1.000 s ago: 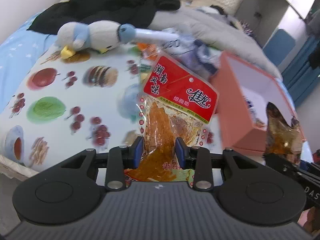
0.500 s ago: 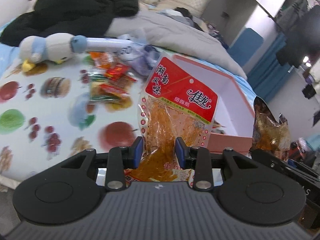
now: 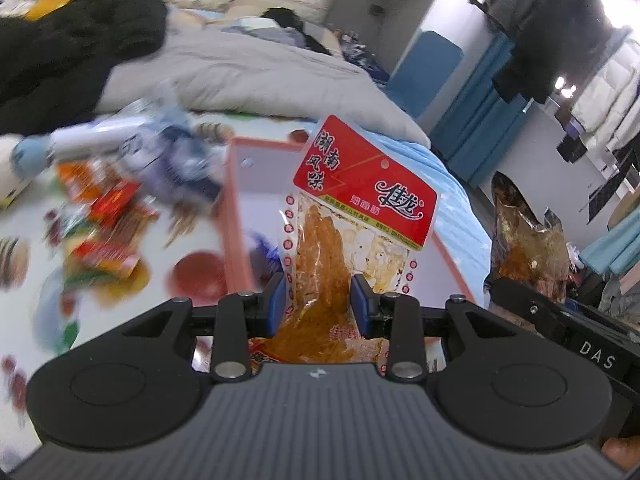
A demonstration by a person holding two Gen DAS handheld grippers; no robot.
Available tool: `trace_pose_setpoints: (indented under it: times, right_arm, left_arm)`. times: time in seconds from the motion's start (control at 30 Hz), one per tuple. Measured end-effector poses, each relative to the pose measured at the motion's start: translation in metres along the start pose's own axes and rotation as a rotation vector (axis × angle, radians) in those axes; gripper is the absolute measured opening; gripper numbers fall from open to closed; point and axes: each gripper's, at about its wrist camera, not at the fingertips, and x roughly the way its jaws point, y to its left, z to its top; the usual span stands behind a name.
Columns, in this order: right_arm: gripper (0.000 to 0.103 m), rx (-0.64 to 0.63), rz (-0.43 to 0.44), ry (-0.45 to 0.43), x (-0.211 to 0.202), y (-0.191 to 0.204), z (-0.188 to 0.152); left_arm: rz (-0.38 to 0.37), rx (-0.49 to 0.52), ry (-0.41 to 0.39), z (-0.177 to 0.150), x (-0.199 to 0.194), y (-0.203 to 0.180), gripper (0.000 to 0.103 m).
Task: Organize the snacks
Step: 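Carry the spicy-strip packet and gold-foil bag with both tools over the pink box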
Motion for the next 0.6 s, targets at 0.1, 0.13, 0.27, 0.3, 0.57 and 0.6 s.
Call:
trace_pose_setpoints:
  times: [0.1,0.13,0.27,0.3,0.57,0.6]
  right_arm:
    - [0.049,0.001,-0.013,-0.005,0.017,-0.013,0.016]
    - [0.049,0.002,-0.017,-0.003,0.024,-0.017,0.021]
    - [0.049,0.02,-0.023,0.02,0.052,-0.037,0.033]
    - [0.049,0.026,-0.025,0.032,0.062,-0.042,0.035]
    - [0.049,0.047,-0.025,0.112,0.129,-0.067,0.043]
    - [0.049,0.05,-0.026,0.121,0.137,-0.069,0.043]
  left_arm:
    - [-0.018,0.025,0.009,0.022,0.028,-0.014,0.04]
    - [-0.021,0.031,0.011,0.028,0.037,-0.018,0.04]
    - [-0.029,0.054,0.041,0.048,0.081,-0.029,0.04]
    - [-0.032,0.054,0.051,0.053,0.092,-0.03,0.04]
    - [-0.019,0.054,0.105,0.079,0.166,-0.023,0.041]
    - [-0.017,0.054,0.112,0.081,0.172,-0.022,0.041]
